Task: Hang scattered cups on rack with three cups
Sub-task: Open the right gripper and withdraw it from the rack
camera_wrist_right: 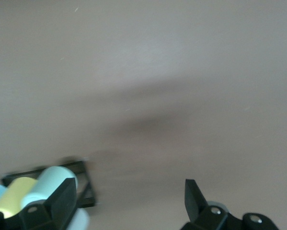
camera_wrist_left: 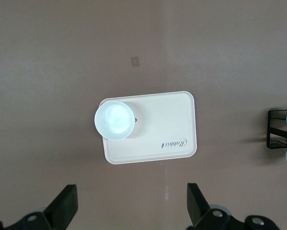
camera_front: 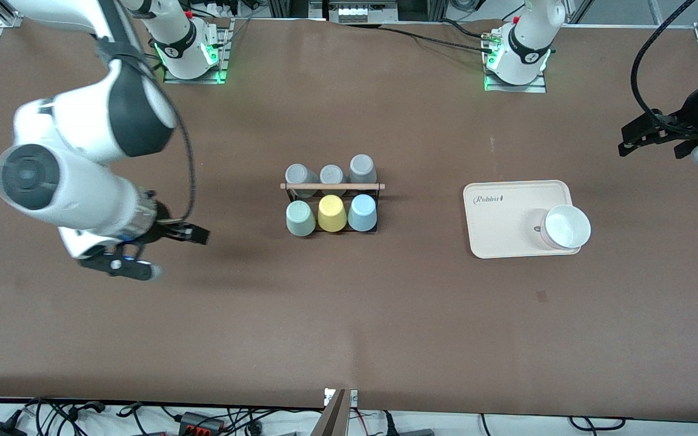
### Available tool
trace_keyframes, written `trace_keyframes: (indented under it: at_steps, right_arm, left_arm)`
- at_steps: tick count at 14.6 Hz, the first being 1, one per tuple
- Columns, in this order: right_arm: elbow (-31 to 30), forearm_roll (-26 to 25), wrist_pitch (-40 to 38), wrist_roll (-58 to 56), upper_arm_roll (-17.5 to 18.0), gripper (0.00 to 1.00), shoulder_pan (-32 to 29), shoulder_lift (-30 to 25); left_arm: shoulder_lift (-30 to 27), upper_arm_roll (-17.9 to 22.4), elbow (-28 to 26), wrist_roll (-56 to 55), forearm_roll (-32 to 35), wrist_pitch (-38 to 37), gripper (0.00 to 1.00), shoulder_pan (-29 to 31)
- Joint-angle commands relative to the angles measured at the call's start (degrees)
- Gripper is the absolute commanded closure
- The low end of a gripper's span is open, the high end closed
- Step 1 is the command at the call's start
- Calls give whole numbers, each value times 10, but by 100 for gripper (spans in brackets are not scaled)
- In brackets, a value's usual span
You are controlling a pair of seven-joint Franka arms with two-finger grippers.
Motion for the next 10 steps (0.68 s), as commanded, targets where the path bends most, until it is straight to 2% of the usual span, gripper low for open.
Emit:
trace_keyframes:
  at_steps: [1,3,6,8,10]
  right_arm:
    - [-2,-8,-19,-88,10,0,-48,-32]
    - [-16,-10,-13,-131,3,0,-75,-59]
    - [-69,-9,7,-214,2,0,-129,-114]
    - [-69,-5,9,-276,-31,0,-127,-123]
    - [-71,-7,3,-275,-35,0,-126,-135]
  left_arm:
    - [-9,-6,-14,-3,3,2,0,4]
    - [-9,-6,-14,-3,3,2,0,4]
    - [-10,-6,-14,-3,3,1,0,4]
    - [-10,-6,-14,-3,3,1,0,4]
    - [-10,-2,-14,1,3,0,0,5]
